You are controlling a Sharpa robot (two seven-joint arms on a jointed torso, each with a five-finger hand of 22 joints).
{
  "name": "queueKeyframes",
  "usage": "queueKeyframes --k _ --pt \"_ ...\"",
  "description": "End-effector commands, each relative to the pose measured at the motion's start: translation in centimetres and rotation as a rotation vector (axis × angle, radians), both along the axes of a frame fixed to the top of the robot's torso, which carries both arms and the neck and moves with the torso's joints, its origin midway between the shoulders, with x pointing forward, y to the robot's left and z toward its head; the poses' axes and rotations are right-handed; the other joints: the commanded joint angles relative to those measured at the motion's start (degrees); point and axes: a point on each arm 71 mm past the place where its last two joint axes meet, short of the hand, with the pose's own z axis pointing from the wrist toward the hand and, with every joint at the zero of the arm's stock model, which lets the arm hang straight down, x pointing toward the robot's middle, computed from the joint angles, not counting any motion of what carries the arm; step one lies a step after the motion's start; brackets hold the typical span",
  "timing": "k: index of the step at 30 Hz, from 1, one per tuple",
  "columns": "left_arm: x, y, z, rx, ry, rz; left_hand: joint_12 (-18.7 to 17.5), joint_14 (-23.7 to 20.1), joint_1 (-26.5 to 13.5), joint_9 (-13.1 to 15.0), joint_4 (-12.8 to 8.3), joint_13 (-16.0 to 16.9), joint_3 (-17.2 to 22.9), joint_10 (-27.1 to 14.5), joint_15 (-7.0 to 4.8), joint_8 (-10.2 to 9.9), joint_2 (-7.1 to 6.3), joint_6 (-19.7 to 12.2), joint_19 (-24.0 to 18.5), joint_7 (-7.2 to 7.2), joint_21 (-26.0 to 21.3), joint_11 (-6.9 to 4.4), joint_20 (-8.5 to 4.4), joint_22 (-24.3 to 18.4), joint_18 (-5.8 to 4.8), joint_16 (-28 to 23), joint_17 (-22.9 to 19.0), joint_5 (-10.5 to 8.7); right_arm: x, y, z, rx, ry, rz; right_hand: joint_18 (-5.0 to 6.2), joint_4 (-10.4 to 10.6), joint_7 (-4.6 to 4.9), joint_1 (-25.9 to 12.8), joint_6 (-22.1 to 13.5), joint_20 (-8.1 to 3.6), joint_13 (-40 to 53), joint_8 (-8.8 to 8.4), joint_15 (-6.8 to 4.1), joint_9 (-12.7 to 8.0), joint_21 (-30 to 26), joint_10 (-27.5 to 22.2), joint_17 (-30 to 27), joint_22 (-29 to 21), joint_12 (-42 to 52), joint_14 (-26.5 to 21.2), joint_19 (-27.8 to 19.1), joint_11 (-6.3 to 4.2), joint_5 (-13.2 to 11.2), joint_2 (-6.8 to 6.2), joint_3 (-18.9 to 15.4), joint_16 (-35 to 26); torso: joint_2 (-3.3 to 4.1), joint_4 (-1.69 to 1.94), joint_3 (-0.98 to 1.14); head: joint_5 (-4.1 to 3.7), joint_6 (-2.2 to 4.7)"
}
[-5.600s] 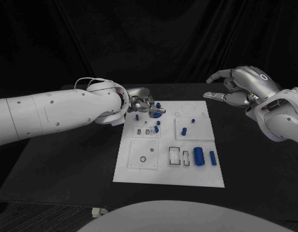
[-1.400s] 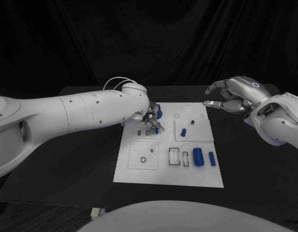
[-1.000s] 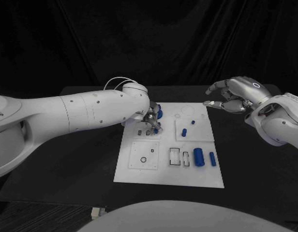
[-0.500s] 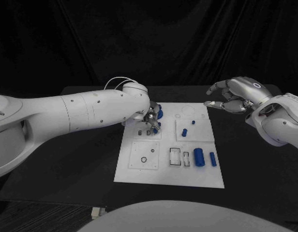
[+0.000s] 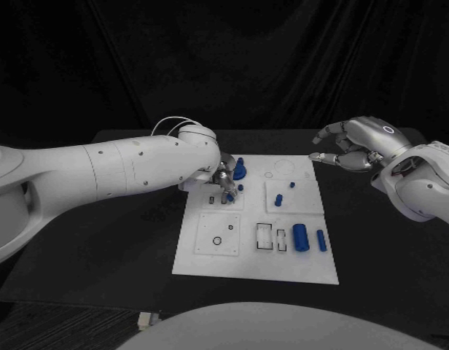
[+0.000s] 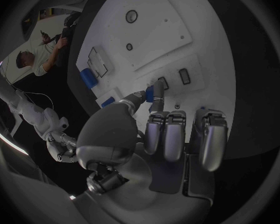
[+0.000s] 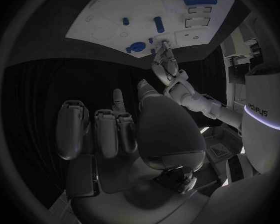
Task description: Assemble the parts on the task board
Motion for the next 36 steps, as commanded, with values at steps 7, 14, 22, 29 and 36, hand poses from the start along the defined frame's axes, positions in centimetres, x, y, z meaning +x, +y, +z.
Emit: queueKeyframes --k 7,14,22,29,36 --pt "-0.2 1.4 0.3 -0.043 -0.043 0.038 0.2 6.0 -1.4 0.6 -3.1 15.0 4.1 6.0 -0.45 -0.4 -0.26 0.4 4.5 -0.09 -0.2 -0.37 -0.24 13.8 0.11 0.1 15.1 0.21 0.0 -0.4 -0.3 -0.008 0.018 -0.028 0.36 -0.3 -0.14 0.0 0.4 0.40 15.1 0.24 0.31 -0.1 -0.3 5.9 9.3 10.9 0.1 4.7 0.8 0.34 0.2 0.57 0.0 -0.5 -0.14 0.08 0.02 0.20 -0.01" --pt "-0.5 2.3 0.3 -0.048 -0.051 0.052 0.2 6.0 -1.9 0.8 -3.3 15.0 4.9 6.0 -0.48 -0.4 -0.42 0.5 4.5 -0.10 -0.2 -0.40 -0.26 13.8 0.11 0.1 15.1 0.44 0.0 -0.4 -0.5 -0.012 0.025 -0.032 0.40 -0.3 -0.12 0.1 0.4 0.42 15.1 0.24 0.34 -0.1 -0.5 5.9 9.2 10.8 0.1 4.7 0.7 0.37 0.2 0.61 0.0 -0.6 -0.13 0.03 0.00 0.45 -0.01" --pt "-0.9 3.1 0.0 -0.099 0.034 0.145 0.2 6.0 -2.7 1.1 -3.3 15.0 6.1 6.0 -0.42 -0.8 -0.42 0.0 3.8 0.08 -0.8 -0.27 -0.24 13.2 0.36 0.1 15.1 0.46 0.1 -0.6 -0.6 -0.020 0.039 -0.041 0.50 -0.4 -0.09 0.2 0.4 0.47 15.1 0.22 0.37 -0.2 -1.0 5.9 8.8 10.7 0.1 4.6 0.5 0.38 0.2 0.71 -0.1 -0.9 -0.07 0.01 0.03 0.69 -0.01" --pt "-1.0 3.5 0.0 -0.104 0.057 0.183 0.2 6.0 -3.3 1.2 -3.0 15.0 6.3 6.0 -0.34 -1.0 -0.37 -0.1 3.8 0.20 -0.8 -0.17 -0.19 13.2 0.36 0.1 15.1 0.43 0.2 -0.6 -0.8 -0.026 0.049 -0.046 0.55 -0.6 -0.06 0.3 0.4 0.50 15.1 0.20 0.38 -0.2 -1.2 5.9 8.6 10.6 0.1 4.5 0.4 0.38 0.3 0.83 -0.1 -1.1 -0.03 0.01 -0.01 0.78 -0.01" --pt "-1.0 3.7 -0.1 -0.102 0.059 0.196 0.2 6.0 -3.6 1.3 -2.9 15.0 6.5 6.0 -0.33 -1.0 -0.28 0.0 3.8 0.19 -0.8 -0.18 -0.17 13.2 0.33 0.1 15.1 0.55 0.2 -0.5 -0.9 -0.029 0.054 -0.046 0.58 -0.6 -0.05 0.4 0.4 0.52 15.1 0.18 0.38 -0.3 -1.3 5.9 8.4 10.6 0.1 4.5 0.3 0.39 0.3 0.87 -0.1 -1.2 -0.01 0.03 -0.01 0.94 -0.01"
